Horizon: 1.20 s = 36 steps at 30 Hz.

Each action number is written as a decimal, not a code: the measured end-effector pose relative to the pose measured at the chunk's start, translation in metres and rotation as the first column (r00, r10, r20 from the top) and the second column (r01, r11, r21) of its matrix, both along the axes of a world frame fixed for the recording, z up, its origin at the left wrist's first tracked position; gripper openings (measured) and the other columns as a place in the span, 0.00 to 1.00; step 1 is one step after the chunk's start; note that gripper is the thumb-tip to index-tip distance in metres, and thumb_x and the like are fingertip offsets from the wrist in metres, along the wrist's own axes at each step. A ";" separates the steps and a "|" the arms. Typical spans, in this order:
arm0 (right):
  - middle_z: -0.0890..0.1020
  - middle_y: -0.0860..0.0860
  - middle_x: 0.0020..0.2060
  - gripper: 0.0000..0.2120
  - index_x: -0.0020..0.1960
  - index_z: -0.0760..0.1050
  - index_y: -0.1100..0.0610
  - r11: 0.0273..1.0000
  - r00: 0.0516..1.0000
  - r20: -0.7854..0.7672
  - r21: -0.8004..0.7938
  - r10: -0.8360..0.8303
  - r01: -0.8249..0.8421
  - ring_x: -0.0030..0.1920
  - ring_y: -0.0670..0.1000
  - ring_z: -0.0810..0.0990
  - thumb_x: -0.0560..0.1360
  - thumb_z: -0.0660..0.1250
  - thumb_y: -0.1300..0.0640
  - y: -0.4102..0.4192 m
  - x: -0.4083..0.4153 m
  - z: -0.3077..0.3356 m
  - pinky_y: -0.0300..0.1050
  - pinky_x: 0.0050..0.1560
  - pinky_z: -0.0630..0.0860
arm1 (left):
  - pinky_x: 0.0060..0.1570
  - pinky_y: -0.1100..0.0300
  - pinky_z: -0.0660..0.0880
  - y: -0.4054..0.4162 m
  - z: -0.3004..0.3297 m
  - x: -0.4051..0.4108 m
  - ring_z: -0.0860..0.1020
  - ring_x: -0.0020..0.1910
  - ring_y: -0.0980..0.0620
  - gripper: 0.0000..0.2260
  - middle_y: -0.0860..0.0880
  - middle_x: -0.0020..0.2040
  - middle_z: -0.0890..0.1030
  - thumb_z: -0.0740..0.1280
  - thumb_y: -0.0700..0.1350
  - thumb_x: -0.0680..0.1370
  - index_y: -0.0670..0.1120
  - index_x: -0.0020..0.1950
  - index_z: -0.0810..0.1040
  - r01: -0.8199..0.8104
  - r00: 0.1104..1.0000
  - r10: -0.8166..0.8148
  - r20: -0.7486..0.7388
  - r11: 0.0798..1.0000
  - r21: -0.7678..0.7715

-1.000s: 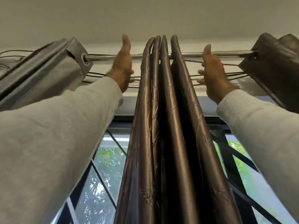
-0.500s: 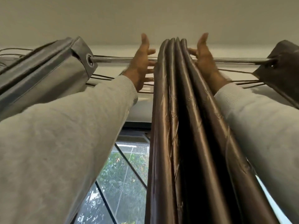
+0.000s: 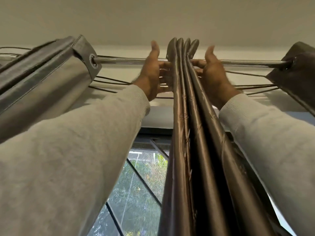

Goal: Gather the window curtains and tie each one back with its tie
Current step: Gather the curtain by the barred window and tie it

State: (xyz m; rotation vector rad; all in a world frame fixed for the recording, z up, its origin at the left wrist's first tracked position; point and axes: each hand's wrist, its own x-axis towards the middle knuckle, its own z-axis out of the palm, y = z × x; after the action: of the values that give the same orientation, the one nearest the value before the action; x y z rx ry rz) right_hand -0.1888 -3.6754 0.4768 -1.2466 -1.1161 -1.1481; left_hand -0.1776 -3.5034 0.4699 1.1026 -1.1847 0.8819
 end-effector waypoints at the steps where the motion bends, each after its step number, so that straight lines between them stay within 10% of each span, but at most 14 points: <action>1: 0.88 0.53 0.41 0.36 0.53 0.83 0.56 0.998 1.000 0.008 0.057 0.023 -0.024 0.47 0.54 0.88 0.83 0.50 0.28 -0.004 -0.001 -0.001 0.54 0.57 0.83 | 0.47 0.50 0.86 0.000 0.001 0.000 0.86 0.44 0.45 0.43 0.43 0.46 0.87 0.50 0.76 0.82 0.40 0.58 0.85 -0.001 1.000 0.002 0.005 0.997 -0.077; 3: 0.88 0.51 0.41 0.33 0.54 0.82 0.55 0.993 0.999 0.035 0.119 -0.017 0.013 0.44 0.51 0.88 0.85 0.51 0.31 -0.009 0.001 0.001 0.50 0.51 0.84 | 0.42 0.54 0.84 -0.002 0.002 0.000 0.85 0.40 0.47 0.40 0.46 0.42 0.86 0.51 0.75 0.82 0.42 0.54 0.84 0.032 0.999 -0.030 0.015 0.985 -0.172; 6: 0.85 0.62 0.60 0.41 0.63 0.84 0.58 0.996 0.999 -0.022 -0.075 -0.042 0.040 0.62 0.64 0.85 0.81 0.50 0.26 -0.013 0.010 0.000 0.65 0.70 0.78 | 0.49 0.51 0.83 -0.003 -0.006 -0.002 0.85 0.43 0.46 0.45 0.44 0.44 0.86 0.49 0.77 0.82 0.38 0.59 0.85 0.018 1.000 -0.018 0.006 1.000 -0.018; 11: 0.87 0.55 0.47 0.37 0.57 0.84 0.55 0.994 0.999 0.006 0.098 0.040 -0.041 0.48 0.56 0.86 0.79 0.55 0.24 -0.018 0.003 -0.009 0.57 0.54 0.84 | 0.52 0.49 0.82 0.003 -0.008 -0.005 0.85 0.44 0.45 0.43 0.44 0.46 0.87 0.48 0.77 0.81 0.42 0.52 0.86 -0.002 1.000 0.002 0.004 0.992 -0.126; 15: 0.85 0.63 0.60 0.43 0.63 0.84 0.58 0.993 1.000 -0.011 -0.113 0.014 -0.015 0.61 0.63 0.83 0.77 0.54 0.22 -0.013 0.006 -0.021 0.67 0.70 0.76 | 0.61 0.43 0.80 -0.006 -0.025 -0.011 0.85 0.46 0.45 0.45 0.43 0.47 0.87 0.46 0.79 0.79 0.42 0.50 0.86 -0.086 0.996 0.088 -0.025 0.994 0.067; 20: 0.87 0.54 0.46 0.35 0.61 0.83 0.58 0.992 0.994 0.037 0.062 0.108 -0.110 0.47 0.55 0.86 0.82 0.55 0.28 -0.028 -0.003 -0.054 0.58 0.57 0.82 | 0.49 0.51 0.81 0.008 -0.055 -0.008 0.85 0.45 0.48 0.41 0.45 0.46 0.87 0.49 0.76 0.82 0.42 0.54 0.84 -0.099 0.994 0.104 0.035 0.988 -0.118; 24: 0.84 0.59 0.55 0.39 0.65 0.82 0.60 0.979 0.998 -0.025 -0.197 0.051 -0.055 0.57 0.62 0.82 0.82 0.53 0.27 -0.019 0.000 -0.090 0.73 0.71 0.73 | 0.50 0.50 0.79 -0.009 -0.087 -0.003 0.83 0.43 0.50 0.37 0.49 0.42 0.84 0.50 0.75 0.83 0.44 0.53 0.84 -0.081 0.996 0.081 0.046 0.997 -0.009; 28: 0.88 0.49 0.47 0.29 0.52 0.86 0.51 0.969 0.997 -0.011 -0.233 0.082 -0.083 0.51 0.48 0.85 0.86 0.51 0.35 -0.019 0.001 -0.133 0.53 0.58 0.79 | 0.71 0.32 0.74 -0.010 -0.126 0.011 0.81 0.56 0.39 0.47 0.39 0.54 0.84 0.53 0.78 0.80 0.34 0.64 0.81 -0.020 0.999 0.017 0.031 0.994 0.105; 36: 0.86 0.50 0.49 0.12 0.65 0.81 0.56 0.991 0.996 0.022 -0.105 0.083 -0.080 0.46 0.46 0.85 0.86 0.64 0.54 -0.039 -0.006 -0.169 0.41 0.42 0.80 | 0.38 0.58 0.78 0.016 -0.184 -0.005 0.82 0.37 0.52 0.16 0.49 0.40 0.85 0.62 0.51 0.88 0.44 0.49 0.83 0.002 1.000 -0.003 -0.011 0.998 -0.061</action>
State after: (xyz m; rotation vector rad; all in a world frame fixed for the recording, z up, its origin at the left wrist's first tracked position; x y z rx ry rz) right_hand -0.1944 -3.7147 0.3078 -1.2569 -1.2485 -1.0587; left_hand -0.1824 -3.4875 0.2855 1.0550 -1.1428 0.9035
